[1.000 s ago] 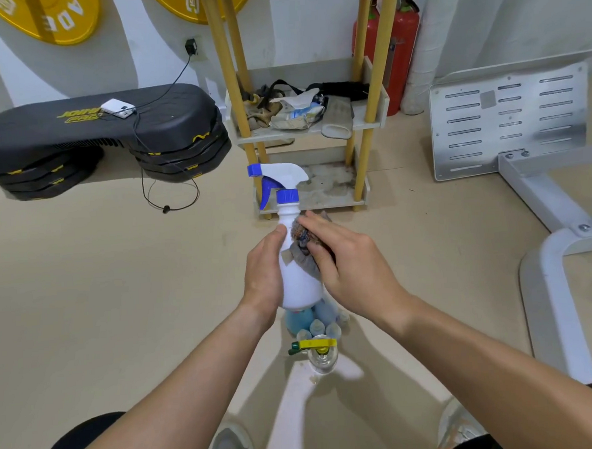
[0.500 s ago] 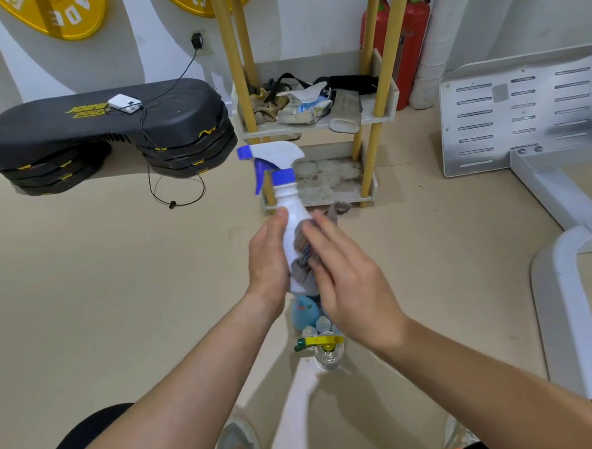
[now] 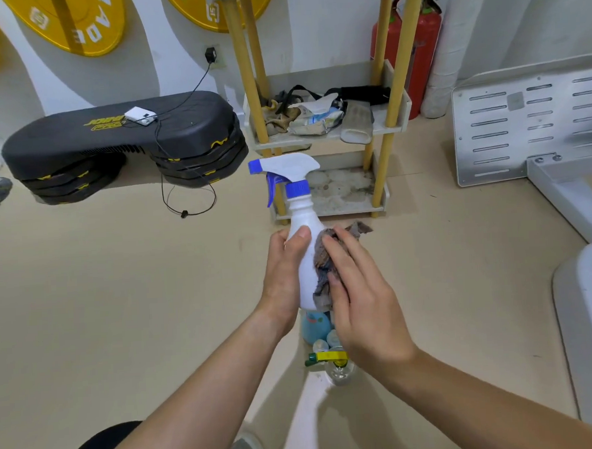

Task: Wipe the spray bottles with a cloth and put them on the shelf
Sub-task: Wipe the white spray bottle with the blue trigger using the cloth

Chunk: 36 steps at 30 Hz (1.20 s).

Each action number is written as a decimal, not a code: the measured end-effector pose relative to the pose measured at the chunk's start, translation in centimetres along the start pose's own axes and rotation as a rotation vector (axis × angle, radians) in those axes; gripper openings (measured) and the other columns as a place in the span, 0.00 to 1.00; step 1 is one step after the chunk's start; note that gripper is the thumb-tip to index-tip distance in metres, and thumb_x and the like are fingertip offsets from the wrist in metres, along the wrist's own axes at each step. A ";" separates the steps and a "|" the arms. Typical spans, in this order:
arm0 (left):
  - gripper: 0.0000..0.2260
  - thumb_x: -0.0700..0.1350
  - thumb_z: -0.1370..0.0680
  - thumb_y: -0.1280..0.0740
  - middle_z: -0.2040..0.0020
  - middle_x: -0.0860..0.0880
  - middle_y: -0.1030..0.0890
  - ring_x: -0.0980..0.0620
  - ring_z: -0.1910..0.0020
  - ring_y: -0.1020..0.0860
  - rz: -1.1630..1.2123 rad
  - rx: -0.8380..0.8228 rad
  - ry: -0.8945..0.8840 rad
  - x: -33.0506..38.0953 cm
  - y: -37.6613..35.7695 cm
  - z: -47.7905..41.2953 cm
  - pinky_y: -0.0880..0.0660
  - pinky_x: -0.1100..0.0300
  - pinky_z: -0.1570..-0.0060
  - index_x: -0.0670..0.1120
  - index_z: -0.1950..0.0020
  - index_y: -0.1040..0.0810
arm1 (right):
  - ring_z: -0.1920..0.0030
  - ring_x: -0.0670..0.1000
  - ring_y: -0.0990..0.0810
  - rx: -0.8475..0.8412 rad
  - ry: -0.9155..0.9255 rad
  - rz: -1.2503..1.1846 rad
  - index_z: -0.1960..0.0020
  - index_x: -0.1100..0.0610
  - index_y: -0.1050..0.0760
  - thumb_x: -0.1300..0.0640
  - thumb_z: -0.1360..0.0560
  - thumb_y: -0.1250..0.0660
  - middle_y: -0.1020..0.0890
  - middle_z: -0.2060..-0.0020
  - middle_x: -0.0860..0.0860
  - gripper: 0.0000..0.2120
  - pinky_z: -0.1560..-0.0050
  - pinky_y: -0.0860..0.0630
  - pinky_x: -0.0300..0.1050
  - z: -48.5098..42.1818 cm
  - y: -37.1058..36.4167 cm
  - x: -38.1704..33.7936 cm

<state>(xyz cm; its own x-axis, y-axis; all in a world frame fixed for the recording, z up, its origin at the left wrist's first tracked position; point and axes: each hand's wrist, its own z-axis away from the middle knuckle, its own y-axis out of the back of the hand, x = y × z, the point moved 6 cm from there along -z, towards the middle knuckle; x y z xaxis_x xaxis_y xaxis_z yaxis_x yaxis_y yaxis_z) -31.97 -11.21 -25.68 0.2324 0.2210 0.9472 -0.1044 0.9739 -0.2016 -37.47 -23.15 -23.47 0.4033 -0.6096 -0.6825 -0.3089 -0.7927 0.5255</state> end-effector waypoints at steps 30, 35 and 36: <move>0.21 0.56 0.30 0.30 0.51 0.41 0.15 0.45 0.52 0.17 0.087 0.020 0.014 -0.1 -1.3 0.2 0.22 0.52 0.50 0.42 0.44 0.18 | 0.35 0.42 0.27 0.021 -0.061 -0.137 0.30 0.62 0.26 0.60 0.18 0.41 0.21 0.35 0.53 0.19 0.33 0.35 0.29 -3.4 1.6 0.4; 0.16 0.55 0.29 0.30 0.56 0.44 0.17 0.47 0.55 0.19 0.069 -0.027 -0.001 -0.2 -1.4 0.3 0.24 0.53 0.52 0.44 0.51 0.19 | 0.33 0.45 0.26 0.044 -0.066 -0.149 0.29 0.61 0.27 0.59 0.18 0.42 0.23 0.34 0.52 0.19 0.31 0.32 0.35 -1.9 1.3 0.0; 0.17 0.56 0.30 0.29 0.56 0.43 0.18 0.47 0.56 0.19 0.067 -0.016 -0.005 -0.1 -1.0 0.2 0.24 0.53 0.52 0.43 0.50 0.19 | 0.30 0.45 0.28 0.025 -0.047 -0.133 0.28 0.61 0.28 0.59 0.18 0.42 0.24 0.31 0.53 0.20 0.29 0.34 0.36 -1.1 0.9 -0.3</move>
<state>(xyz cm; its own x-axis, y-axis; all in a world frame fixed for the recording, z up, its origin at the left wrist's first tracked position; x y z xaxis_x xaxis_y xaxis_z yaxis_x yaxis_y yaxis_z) -32.05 -12.26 -25.48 0.2207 0.2853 0.9327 -0.1041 0.9577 -0.2683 -36.94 -23.67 -22.31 0.4016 -0.4984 -0.7683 -0.2774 -0.8657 0.4166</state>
